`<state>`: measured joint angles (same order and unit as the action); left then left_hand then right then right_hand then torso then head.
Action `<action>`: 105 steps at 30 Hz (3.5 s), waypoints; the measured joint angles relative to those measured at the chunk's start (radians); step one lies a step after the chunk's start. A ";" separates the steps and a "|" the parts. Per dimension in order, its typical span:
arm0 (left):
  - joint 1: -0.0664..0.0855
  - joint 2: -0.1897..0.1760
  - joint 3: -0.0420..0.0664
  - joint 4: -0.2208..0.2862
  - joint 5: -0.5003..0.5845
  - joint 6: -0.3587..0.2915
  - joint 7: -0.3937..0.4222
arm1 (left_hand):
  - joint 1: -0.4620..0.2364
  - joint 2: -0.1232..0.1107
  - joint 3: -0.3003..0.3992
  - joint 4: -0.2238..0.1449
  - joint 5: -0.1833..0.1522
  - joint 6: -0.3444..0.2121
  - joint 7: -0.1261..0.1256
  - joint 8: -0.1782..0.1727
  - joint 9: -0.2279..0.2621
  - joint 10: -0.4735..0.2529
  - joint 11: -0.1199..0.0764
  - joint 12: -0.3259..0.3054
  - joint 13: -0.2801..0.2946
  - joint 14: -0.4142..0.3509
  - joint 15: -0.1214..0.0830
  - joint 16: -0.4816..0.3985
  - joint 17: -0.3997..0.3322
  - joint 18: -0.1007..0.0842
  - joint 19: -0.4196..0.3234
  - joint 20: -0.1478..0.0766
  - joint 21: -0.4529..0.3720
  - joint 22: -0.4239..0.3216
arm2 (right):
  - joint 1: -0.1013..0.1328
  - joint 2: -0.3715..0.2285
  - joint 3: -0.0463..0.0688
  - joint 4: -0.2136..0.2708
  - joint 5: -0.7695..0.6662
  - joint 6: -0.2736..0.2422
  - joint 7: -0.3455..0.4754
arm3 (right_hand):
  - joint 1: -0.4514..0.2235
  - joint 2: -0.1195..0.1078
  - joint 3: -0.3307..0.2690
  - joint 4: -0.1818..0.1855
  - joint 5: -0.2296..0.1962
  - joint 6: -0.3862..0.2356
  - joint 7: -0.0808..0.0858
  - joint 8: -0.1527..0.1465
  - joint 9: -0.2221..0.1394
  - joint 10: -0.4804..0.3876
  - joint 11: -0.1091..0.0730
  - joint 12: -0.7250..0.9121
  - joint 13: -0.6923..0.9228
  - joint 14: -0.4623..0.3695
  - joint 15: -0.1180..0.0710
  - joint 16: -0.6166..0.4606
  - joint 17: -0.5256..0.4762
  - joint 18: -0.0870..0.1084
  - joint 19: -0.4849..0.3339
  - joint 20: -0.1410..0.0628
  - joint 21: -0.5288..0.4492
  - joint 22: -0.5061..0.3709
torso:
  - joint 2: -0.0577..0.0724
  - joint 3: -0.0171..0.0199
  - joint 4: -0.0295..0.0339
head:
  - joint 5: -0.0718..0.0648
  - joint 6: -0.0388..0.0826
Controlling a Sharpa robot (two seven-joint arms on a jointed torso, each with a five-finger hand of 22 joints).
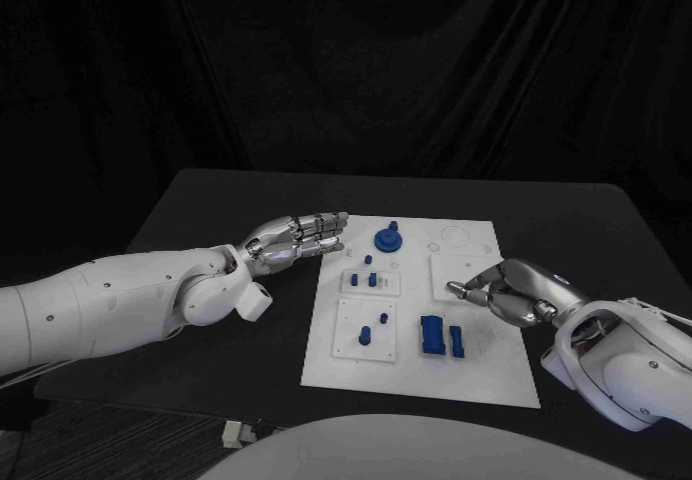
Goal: Assemble the parts on the task board
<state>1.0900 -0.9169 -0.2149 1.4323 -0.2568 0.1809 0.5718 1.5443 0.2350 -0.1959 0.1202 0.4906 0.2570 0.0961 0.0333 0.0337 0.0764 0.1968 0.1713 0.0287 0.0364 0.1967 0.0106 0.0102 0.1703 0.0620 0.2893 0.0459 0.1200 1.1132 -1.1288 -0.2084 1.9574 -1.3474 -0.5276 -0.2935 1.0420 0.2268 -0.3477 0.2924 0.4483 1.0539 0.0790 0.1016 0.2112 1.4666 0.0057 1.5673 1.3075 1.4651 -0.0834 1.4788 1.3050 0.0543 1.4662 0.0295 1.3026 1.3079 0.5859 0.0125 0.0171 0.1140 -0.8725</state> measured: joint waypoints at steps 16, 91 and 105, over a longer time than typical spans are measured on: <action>0.055 -0.077 0.002 0.133 0.000 -0.178 0.092 | -0.175 0.003 -0.102 0.174 -0.188 0.065 -0.043 0.005 0.002 -0.007 -0.174 -0.052 -0.004 -0.036 -0.150 -0.007 -0.009 0.000 -0.047 -0.096 -0.023 -0.073 | 0.170 0.019 0.002 -0.091 0.489 -0.259 0.468 | 0.014 0.018 -0.083 -0.003 -0.082 0.008 0.048 -0.016 -0.104 -0.446 0.130 -1.304 -0.860 -0.392 0.185 -1.235 -1.091 0.111 -0.467 0.165 -1.202 -0.499 | -0.005 -0.0010 -0.0025 | -0.005 0.000; -0.039 0.135 0.213 0.135 0.249 -0.935 -0.059 | -1.397 -0.234 0.189 -0.119 -0.484 -0.250 -0.096 -0.028 -0.032 -0.068 -0.196 -0.168 -0.027 -0.036 -0.200 -0.007 -0.009 -0.165 -0.063 -0.281 -0.040 -0.119 | -0.061 0.349 0.207 -0.388 1.347 -0.231 0.823 | -1.036 -0.228 0.345 -0.292 -0.445 -1.051 -0.079 -0.098 -0.210 -1.463 -0.005 -1.564 -1.306 -1.458 0.081 -1.475 -1.304 -0.047 -1.466 -0.024 -1.299 -1.307 | -0.042 -0.0126 -0.0171 | -0.114 0.273; -0.039 0.135 0.213 0.135 0.254 -0.942 -0.062 | -1.538 -0.235 0.191 -0.122 -0.484 -0.250 -0.096 -0.028 -0.032 -0.068 -0.196 -0.168 -0.027 -0.036 -0.200 -0.007 -0.009 -0.164 -0.063 -0.281 -0.040 -0.119 | -0.061 0.349 0.207 -0.388 1.350 -0.233 0.822 | -1.036 -0.228 0.345 -0.292 -0.445 -1.051 -0.079 -0.098 -0.210 -1.463 -0.005 -1.563 -1.306 -1.459 0.081 -1.475 -1.304 -0.047 -1.466 -0.024 -1.299 -1.306 | -0.042 -0.0125 -0.0171 | -0.114 0.273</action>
<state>1.0508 -0.7819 -0.0014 1.5673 -0.0032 -0.7611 0.5096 0.0067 -0.0001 -0.0048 -0.0014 0.0065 0.0072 0.0000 0.0048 0.0014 0.0080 0.0010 0.0034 0.0015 0.0004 -0.0034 0.0036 0.0012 0.0059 -0.0008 0.0087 0.0057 0.0011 1.0520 -0.7797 -0.0011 1.5694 0.0028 -0.7602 0.5288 0.0063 -0.0010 -0.0025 0.0000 0.0036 0.0034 0.0004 0.0035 0.0015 0.0034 0.0003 0.0038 0.0011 0.0066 -0.0026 0.0034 0.0012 0.0075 0.0003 0.0054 0.0032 0.0014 0.5442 0.0000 0.0000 -0.0002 -0.5998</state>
